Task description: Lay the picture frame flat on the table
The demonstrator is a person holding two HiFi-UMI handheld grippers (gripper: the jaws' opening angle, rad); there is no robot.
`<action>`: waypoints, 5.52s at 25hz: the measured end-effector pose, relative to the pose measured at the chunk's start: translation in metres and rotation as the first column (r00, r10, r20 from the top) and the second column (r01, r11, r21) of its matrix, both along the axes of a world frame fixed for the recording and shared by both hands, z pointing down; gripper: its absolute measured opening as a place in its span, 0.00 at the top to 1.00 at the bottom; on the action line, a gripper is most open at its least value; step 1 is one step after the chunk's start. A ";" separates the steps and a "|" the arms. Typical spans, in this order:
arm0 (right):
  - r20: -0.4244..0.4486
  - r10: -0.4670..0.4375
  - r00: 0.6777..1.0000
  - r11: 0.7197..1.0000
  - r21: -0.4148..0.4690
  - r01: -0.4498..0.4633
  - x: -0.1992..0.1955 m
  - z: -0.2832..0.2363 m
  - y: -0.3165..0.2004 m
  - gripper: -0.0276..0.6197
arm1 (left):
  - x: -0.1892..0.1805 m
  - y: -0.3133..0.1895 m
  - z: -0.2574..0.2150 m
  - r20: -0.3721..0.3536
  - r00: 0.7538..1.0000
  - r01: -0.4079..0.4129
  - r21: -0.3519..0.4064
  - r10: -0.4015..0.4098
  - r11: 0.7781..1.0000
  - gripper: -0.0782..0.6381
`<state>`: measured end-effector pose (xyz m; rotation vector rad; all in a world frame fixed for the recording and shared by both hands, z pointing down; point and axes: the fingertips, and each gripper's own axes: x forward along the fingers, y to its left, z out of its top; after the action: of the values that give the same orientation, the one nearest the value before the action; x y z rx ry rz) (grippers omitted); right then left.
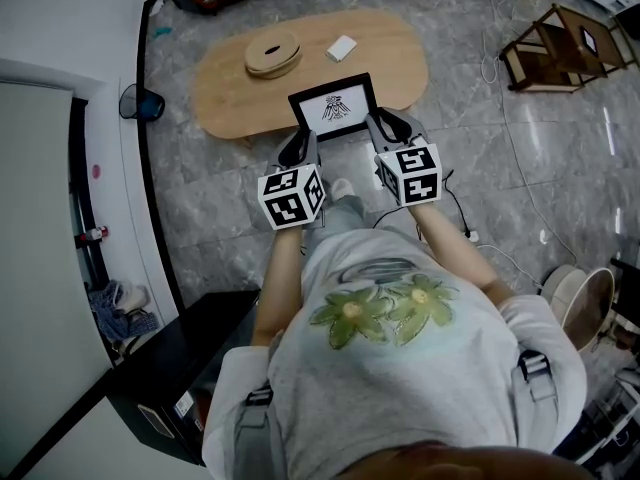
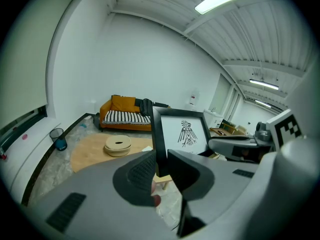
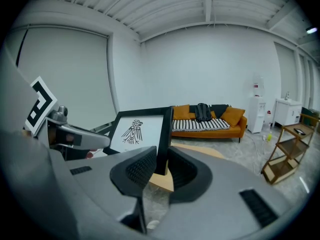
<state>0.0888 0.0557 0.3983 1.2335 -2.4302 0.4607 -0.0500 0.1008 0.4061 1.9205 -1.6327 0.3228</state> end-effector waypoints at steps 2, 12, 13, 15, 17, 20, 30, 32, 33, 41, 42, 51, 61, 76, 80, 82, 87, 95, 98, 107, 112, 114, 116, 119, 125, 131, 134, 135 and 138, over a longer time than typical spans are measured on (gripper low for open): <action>-0.004 0.004 1.000 1.000 -0.005 -0.004 -0.005 0.002 -0.008 0.84 | -0.005 -0.009 0.002 -0.002 1.000 -0.007 -0.004 0.007 1.000 0.78; -0.018 0.053 0.998 0.999 -0.006 -0.054 -0.022 0.003 -0.044 0.84 | -0.023 -0.051 0.007 -0.015 0.998 -0.059 -0.004 0.058 0.998 0.78; -0.019 0.059 0.998 0.998 -0.006 -0.059 -0.023 0.004 -0.047 0.84 | -0.023 -0.055 0.007 -0.016 0.998 -0.064 -0.004 0.063 0.998 0.78; -0.018 0.068 0.998 0.998 -0.005 -0.068 -0.025 0.004 -0.055 0.84 | -0.027 -0.064 0.007 -0.017 0.997 -0.072 -0.002 0.072 0.997 0.78; -0.019 0.073 0.997 0.997 -0.002 -0.073 -0.030 0.004 -0.060 0.84 | -0.032 -0.070 0.008 -0.018 0.997 -0.078 -0.002 0.078 0.997 0.78; -0.026 0.078 0.997 0.997 -0.003 -0.078 -0.036 0.009 -0.064 0.84 | -0.038 -0.076 0.012 -0.023 0.996 -0.084 -0.005 0.084 0.996 0.78; -0.052 0.061 0.997 0.998 -0.020 -0.062 -0.039 0.018 -0.074 0.84 | -0.041 -0.085 0.026 -0.058 0.995 -0.086 -0.028 0.084 0.996 0.78; -0.054 0.065 0.996 0.997 -0.026 -0.067 -0.038 0.021 -0.075 0.84 | -0.040 -0.087 0.028 -0.060 0.994 -0.088 -0.032 0.086 0.996 0.78; -0.056 0.067 0.996 0.997 -0.028 -0.069 -0.037 0.022 -0.077 0.84 | -0.039 -0.089 0.028 -0.061 0.994 -0.090 -0.034 0.088 0.995 0.78; -0.061 0.065 0.996 0.996 -0.065 -0.069 -0.037 0.038 -0.105 0.84 | -0.039 -0.116 0.041 -0.060 0.994 -0.095 -0.064 0.091 0.993 0.78; -0.060 0.062 0.996 0.995 -0.069 -0.066 -0.039 0.040 -0.109 0.84 | -0.041 -0.120 0.042 -0.059 0.994 -0.094 -0.068 0.090 0.993 0.78; -0.065 0.015 0.998 0.995 -0.098 -0.021 -0.063 0.055 -0.159 0.84 | -0.064 -0.165 0.056 -0.062 0.997 -0.061 -0.107 0.054 0.992 0.78; -0.083 -0.005 0.997 0.990 -0.139 -0.006 -0.072 0.074 -0.192 0.84 | -0.072 -0.196 0.076 -0.076 0.996 -0.056 -0.160 0.045 0.986 0.77; -0.097 -0.038 0.995 0.975 -0.221 0.015 -0.074 0.116 -0.198 0.84 | -0.072 -0.198 0.116 -0.103 0.994 -0.053 -0.255 0.027 0.966 0.77; -0.111 -0.045 0.993 0.969 -0.246 0.016 -0.076 0.128 -0.197 0.84 | -0.073 -0.196 0.129 -0.104 0.994 -0.052 -0.281 0.024 0.958 0.77; -0.119 -0.045 0.992 0.966 -0.258 0.013 -0.076 0.136 -0.196 0.84 | -0.074 -0.195 0.136 -0.106 0.994 -0.050 -0.295 0.020 0.954 0.77; -0.129 -0.042 0.991 0.959 -0.285 0.003 -0.077 0.154 -0.196 0.84 | -0.075 -0.195 0.155 -0.108 0.994 -0.050 -0.330 0.016 0.943 0.77; -0.145 -0.042 0.989 0.946 -0.325 -0.007 -0.079 0.180 -0.194 0.84 | -0.077 -0.193 0.180 -0.113 0.993 -0.059 -0.372 0.018 0.926 0.77; -0.144 -0.041 0.989 0.942 -0.335 -0.010 -0.080 0.188 -0.196 0.84 | -0.078 -0.195 0.187 -0.112 0.994 -0.059 -0.382 0.018 0.922 0.77; -0.144 -0.056 0.988 0.931 -0.365 -0.001 -0.080 0.210 -0.198 0.84 | -0.077 -0.194 0.209 -0.112 0.994 -0.048 -0.410 0.002 0.911 0.77; -0.157 -0.059 0.986 0.920 -0.392 -0.007 -0.079 0.223 -0.199 0.84 | -0.077 -0.196 0.220 -0.108 0.994 -0.050 -0.431 0.003 0.901 0.77; -0.155 -0.059 0.986 0.917 -0.398 -0.008 -0.080 0.229 -0.200 0.84 | -0.077 -0.196 0.226 -0.108 0.994 -0.050 -0.440 0.003 0.897 0.77; -0.156 -0.062 0.986 0.915 -0.403 -0.006 -0.081 0.237 -0.200 0.84 | -0.078 -0.197 0.234 -0.107 0.994 -0.051 -0.449 0.003 0.892 0.77; -0.167 -0.066 0.984 0.912 -0.411 -0.008 -0.081 0.248 -0.201 0.84 | -0.078 -0.199 0.246 -0.106 0.994 -0.052 -0.460 0.004 0.886 0.77; -0.166 -0.057 0.984 0.907 -0.420 -0.018 -0.078 0.275 -0.203 0.84 | -0.076 -0.201 0.270 -0.104 0.995 -0.058 -0.468 0.010 0.882 0.77; -0.171 -0.068 0.983 0.900 -0.435 -0.013 -0.078 0.302 -0.205 0.84 | -0.076 -0.202 0.296 -0.102 0.995 -0.052 -0.485 0.002 0.873 0.77; -0.173 -0.069 0.982 0.897 -0.442 -0.015 -0.080 0.314 -0.207 0.84 | -0.077 -0.204 0.309 -0.100 0.995 -0.051 -0.492 0.002 0.869 0.77; -0.177 -0.068 0.982 0.894 -0.449 -0.019 -0.080 0.317 -0.207 0.84 | -0.077 -0.205 0.314 -0.100 0.995 -0.052 -0.494 0.003 0.868 0.77; -0.186 -0.068 0.980 0.887 -0.462 -0.026 -0.081 0.330 -0.208 0.84 | -0.077 -0.206 0.327 -0.102 0.995 -0.056 -0.501 0.005 0.863 0.77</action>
<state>0.0081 -0.1518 0.7282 0.9876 -2.0032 0.8155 -0.1273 -0.1049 0.7330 1.5335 -1.2914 0.5961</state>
